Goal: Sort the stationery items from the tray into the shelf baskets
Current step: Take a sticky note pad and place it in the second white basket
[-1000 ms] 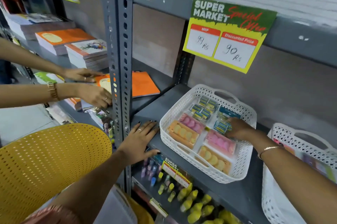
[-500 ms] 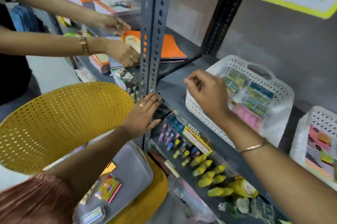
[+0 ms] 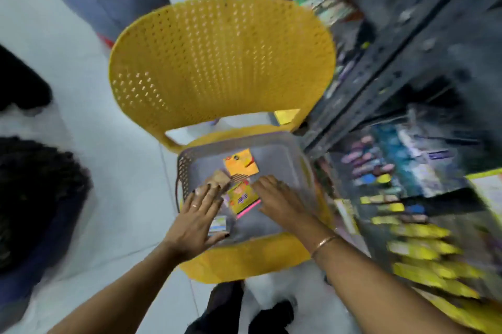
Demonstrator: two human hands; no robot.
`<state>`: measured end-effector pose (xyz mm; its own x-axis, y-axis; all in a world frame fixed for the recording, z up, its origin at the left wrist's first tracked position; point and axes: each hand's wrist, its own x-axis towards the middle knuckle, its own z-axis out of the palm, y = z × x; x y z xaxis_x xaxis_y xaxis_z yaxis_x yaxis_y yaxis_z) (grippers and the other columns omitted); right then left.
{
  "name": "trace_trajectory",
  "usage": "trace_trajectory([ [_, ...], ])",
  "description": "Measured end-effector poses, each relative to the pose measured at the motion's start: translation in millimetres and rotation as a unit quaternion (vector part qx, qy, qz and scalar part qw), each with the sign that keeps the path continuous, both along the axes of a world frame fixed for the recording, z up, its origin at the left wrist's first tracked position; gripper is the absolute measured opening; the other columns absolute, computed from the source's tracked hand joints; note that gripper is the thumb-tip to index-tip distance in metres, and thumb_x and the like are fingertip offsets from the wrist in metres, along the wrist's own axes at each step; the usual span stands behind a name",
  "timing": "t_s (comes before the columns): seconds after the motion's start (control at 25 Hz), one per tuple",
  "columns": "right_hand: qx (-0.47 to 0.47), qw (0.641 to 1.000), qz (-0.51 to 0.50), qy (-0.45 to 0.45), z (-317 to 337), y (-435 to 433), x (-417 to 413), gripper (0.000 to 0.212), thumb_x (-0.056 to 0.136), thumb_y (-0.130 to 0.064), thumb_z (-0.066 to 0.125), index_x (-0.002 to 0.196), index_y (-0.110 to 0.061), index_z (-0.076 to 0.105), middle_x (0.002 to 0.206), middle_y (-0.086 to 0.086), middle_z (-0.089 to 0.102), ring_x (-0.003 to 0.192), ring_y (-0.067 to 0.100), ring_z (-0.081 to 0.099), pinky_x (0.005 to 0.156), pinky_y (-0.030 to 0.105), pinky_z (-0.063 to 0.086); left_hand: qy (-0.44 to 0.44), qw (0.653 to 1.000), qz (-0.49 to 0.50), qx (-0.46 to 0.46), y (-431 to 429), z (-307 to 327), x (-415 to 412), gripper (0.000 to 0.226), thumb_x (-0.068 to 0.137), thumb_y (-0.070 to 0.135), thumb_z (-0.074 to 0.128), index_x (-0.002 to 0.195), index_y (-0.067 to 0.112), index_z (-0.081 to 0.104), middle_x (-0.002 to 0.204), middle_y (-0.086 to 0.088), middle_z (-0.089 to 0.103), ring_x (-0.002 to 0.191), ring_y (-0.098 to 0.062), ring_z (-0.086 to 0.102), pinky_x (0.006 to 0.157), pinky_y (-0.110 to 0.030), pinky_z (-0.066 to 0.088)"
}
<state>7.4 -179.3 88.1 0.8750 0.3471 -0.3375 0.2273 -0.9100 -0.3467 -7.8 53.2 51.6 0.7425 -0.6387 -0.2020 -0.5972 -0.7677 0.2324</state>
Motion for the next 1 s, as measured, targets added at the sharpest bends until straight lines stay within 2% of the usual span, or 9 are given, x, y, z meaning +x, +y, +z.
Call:
trace_trajectory([
  [0.08, -0.042, 0.998, 0.038, 0.036, -39.9, 22.4, 0.8, 0.061, 0.086, -0.006, 0.054, 0.141, -0.01, 0.028, 0.151, 0.014, 0.029, 0.14, 0.029, 0.026, 0.106, 0.044, 0.034, 0.021, 0.999, -0.001, 0.032, 15.9, -27.9, -22.4, 0.084, 0.089, 0.069, 0.016, 0.129, 0.004, 0.05, 0.142, -0.02, 0.04, 0.133, -0.029, 0.023, 0.102, -0.049, 0.019],
  [0.16, -0.062, 0.996, 0.059, 0.03, -64.7, 32.6, 4.4, 0.06, 0.088, 0.002, 0.041, 0.143, -0.009, 0.023, 0.155, 0.015, 0.021, 0.144, 0.029, 0.019, 0.111, 0.042, 0.03, 0.029, 0.998, -0.009, 0.052, 19.8, -44.5, -34.0, 0.084, 0.088, 0.07, 0.017, 0.128, 0.005, 0.051, 0.143, -0.02, 0.039, 0.134, -0.03, 0.024, 0.103, -0.051, 0.017],
  [0.24, -0.071, 0.994, 0.077, -0.025, -93.6, 40.8, 9.8, 0.057, 0.082, 0.006, 0.029, 0.138, -0.002, 0.034, 0.148, 0.022, 0.034, 0.138, 0.036, 0.032, 0.106, 0.043, 0.038, 0.027, 0.998, -0.001, 0.056, 20.2, -59.1, -38.4, 0.084, 0.088, 0.07, 0.018, 0.128, 0.004, 0.051, 0.142, -0.019, 0.04, 0.133, -0.032, 0.03, 0.103, -0.054, 0.018],
  [0.32, -0.097, 0.99, 0.095, -0.042, -107.5, 45.7, 14.3, 0.06, 0.076, 0.003, 0.022, 0.131, 0.001, 0.043, 0.14, 0.023, 0.047, 0.131, 0.038, 0.043, 0.1, 0.044, 0.045, 0.021, 0.998, 0.016, 0.05, 19.7, -69.6, -40.9, 0.082, 0.086, 0.068, 0.024, 0.127, 0.003, 0.052, 0.141, -0.019, 0.043, 0.131, -0.035, 0.035, 0.103, -0.057, 0.022],
  [0.44, -0.107, 0.988, 0.11, -0.017, -113.2, 46.2, 16.2, 0.062, 0.078, 0.009, 0.044, 0.138, 0.002, 0.029, 0.144, 0.023, 0.037, 0.132, 0.039, 0.035, 0.107, 0.046, 0.035, 0.002, 0.999, 0.029, 0.03, 17.8, -73.8, -42.3, 0.08, 0.083, 0.066, 0.031, 0.123, 0.002, 0.054, 0.139, -0.021, 0.045, 0.129, -0.036, 0.038, 0.103, -0.056, 0.019],
  [0.56, -0.135, 0.983, 0.112, -0.045, -116.8, 44.6, 15.5, 0.072, 0.073, 0.001, 0.062, 0.137, 0.0, 0.029, 0.139, 0.02, 0.041, 0.126, 0.036, 0.04, 0.106, 0.044, 0.036, -0.008, 0.999, 0.035, 0.022, 17.4, -75.3, -43.1, 0.08, 0.083, 0.066, 0.031, 0.124, 0.002, 0.054, 0.138, -0.021, 0.045, 0.13, -0.036, 0.038, 0.103, -0.055, 0.016],
  [0.8, -0.157, 0.978, 0.137, -0.009, -116.4, 42.4, 21.6, 0.088, 0.069, -0.018, 0.073, 0.138, 0.0, 0.023, 0.141, 0.017, 0.036, 0.128, 0.032, 0.036, 0.11, 0.042, 0.032, -0.019, 0.999, 0.041, 0.013, 17.4, -74.9, -42.7, 0.081, 0.084, 0.066, 0.027, 0.125, 0.002, 0.053, 0.138, -0.02, 0.046, 0.13, -0.035, 0.037, 0.104, -0.053, 0.017],
  [1.0, -0.123, 0.988, 0.085, 0.028, -104.2, 34.1, 17.9, 0.084, 0.065, -0.03, 0.077, 0.131, -0.001, 0.033, 0.133, 0.018, 0.04, 0.121, 0.031, 0.038, 0.102, 0.04, 0.037, -0.009, 0.999, 0.04, 0.019, 18.1, -76.1, -43.5, 0.08, 0.084, 0.066, 0.029, 0.127, 0.003, 0.052, 0.14, -0.018, 0.044, 0.133, -0.034, 0.033, 0.105, -0.053, 0.015],
])
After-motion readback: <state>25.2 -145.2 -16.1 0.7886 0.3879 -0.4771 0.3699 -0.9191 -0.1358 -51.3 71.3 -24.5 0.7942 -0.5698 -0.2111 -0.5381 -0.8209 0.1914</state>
